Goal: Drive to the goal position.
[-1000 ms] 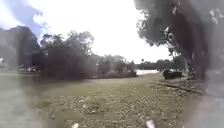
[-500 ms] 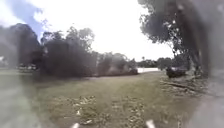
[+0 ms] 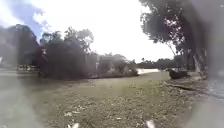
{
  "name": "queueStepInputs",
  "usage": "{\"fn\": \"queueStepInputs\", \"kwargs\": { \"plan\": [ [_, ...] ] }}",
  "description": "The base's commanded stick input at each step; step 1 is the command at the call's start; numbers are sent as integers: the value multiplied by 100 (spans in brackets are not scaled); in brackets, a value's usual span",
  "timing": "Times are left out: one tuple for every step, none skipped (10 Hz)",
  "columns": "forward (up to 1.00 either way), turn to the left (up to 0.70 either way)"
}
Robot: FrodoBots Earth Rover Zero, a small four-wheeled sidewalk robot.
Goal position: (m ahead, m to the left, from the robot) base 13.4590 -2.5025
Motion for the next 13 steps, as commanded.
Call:
{"fn": "queueStepInputs", "kwargs": {
  "plan": [
    [70,-12],
    [70,-10],
    [70,-8],
    [70,-8],
    [70,-7],
    [70,-6],
    [70,-5],
    [70,-4],
    [70,-1],
    [70,0],
    [70,0],
    [70,-1],
    [70,-8]
  ]
}}
